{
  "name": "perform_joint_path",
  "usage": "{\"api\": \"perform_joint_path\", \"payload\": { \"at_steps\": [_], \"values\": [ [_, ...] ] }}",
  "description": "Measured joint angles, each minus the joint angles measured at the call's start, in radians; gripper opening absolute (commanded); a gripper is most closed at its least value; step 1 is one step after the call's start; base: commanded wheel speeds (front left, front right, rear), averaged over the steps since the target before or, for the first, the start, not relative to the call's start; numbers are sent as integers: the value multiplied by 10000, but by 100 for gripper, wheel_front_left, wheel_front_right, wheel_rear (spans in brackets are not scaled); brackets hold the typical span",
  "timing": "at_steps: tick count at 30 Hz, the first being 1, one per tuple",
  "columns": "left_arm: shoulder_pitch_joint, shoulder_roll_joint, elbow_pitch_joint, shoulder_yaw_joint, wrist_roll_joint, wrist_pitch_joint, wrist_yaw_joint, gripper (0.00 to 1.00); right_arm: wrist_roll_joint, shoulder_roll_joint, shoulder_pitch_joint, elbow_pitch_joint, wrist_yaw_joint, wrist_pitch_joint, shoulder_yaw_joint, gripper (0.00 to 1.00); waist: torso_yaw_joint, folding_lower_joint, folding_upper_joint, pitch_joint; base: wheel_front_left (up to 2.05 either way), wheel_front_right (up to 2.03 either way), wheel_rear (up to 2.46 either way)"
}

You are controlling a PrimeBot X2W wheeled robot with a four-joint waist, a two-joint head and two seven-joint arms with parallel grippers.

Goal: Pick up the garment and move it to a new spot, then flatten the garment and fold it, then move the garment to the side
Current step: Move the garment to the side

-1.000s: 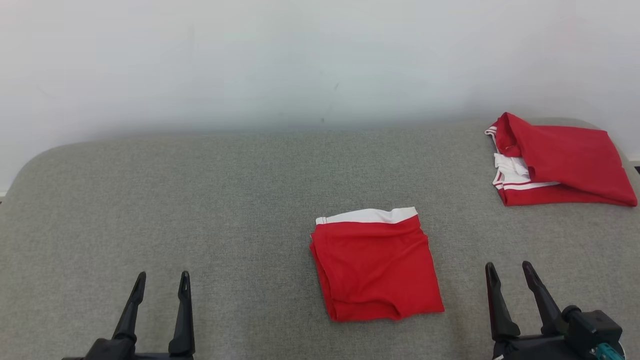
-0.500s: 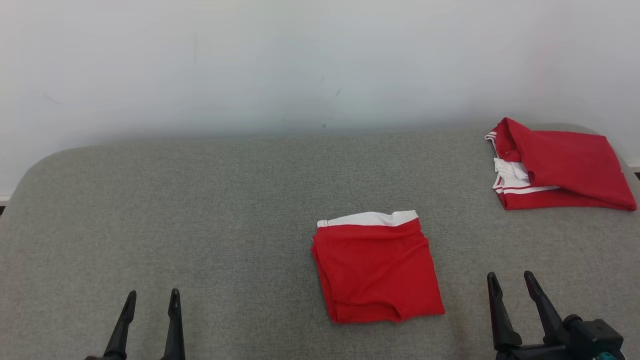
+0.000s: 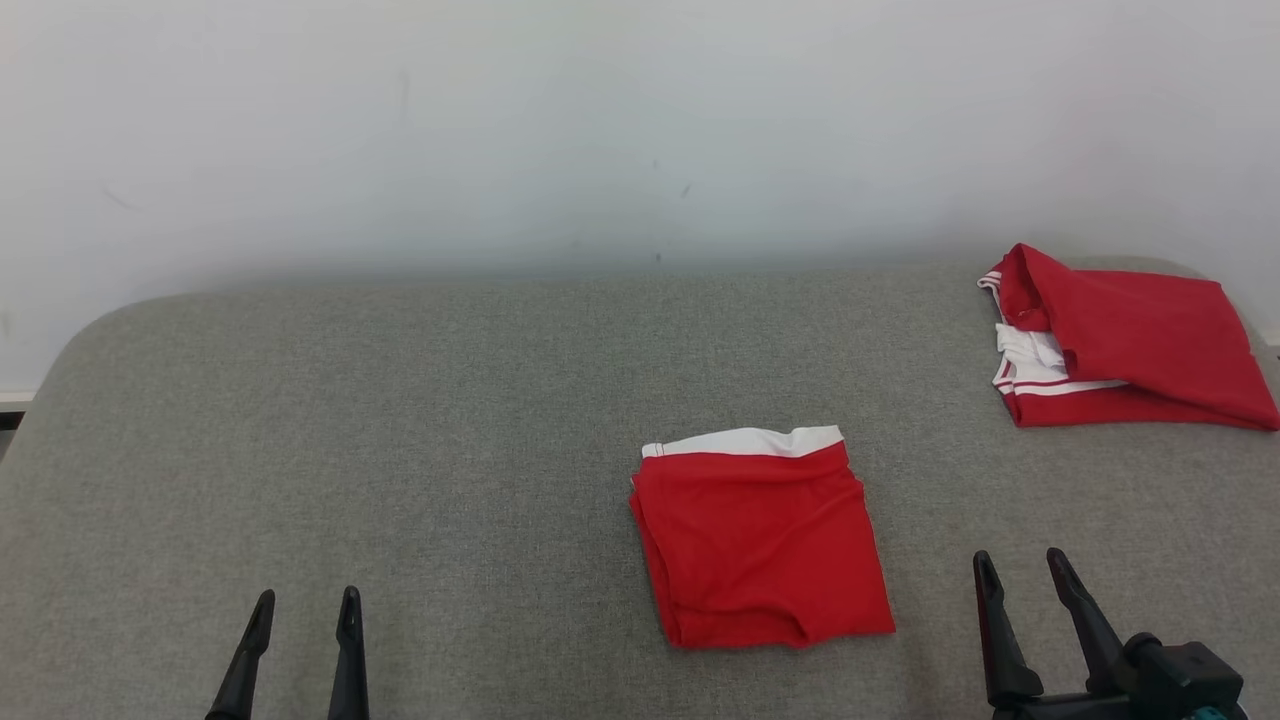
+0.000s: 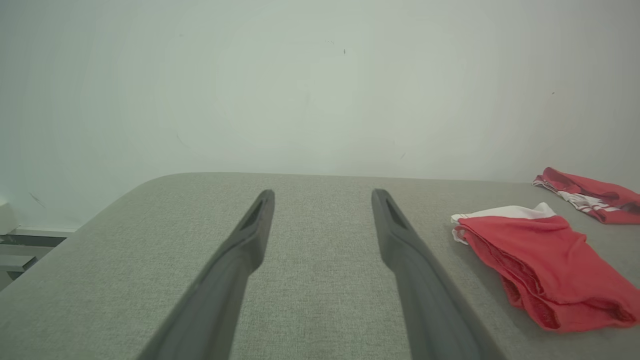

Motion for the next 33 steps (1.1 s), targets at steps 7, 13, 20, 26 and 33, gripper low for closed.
{"api": "perform_joint_path", "payload": {
  "at_steps": [7,13,20,26,33],
  "values": [
    [0,88,15,-92,-109,0,0,100,-8,-4,2,104,0,0,6,100,18,0,0,-5,0,0,0],
    [-1,134,38,-81,-130,0,0,100,-38,13,-15,240,0,2,-19,100,40,1,0,-14,0,0,0],
    [-31,81,33,-150,-115,0,-2,100,-96,-198,-970,936,0,105,623,100,159,2,0,69,0,0,0],
    [-159,38,121,-192,-115,0,-6,100,-408,-188,-2279,2364,0,556,627,100,472,2,0,177,0,0,0],
    [-273,-29,142,-255,-105,0,-6,100,-633,-81,-3604,4378,0,1062,378,100,970,2,1,408,0,0,0]
  ]
}}
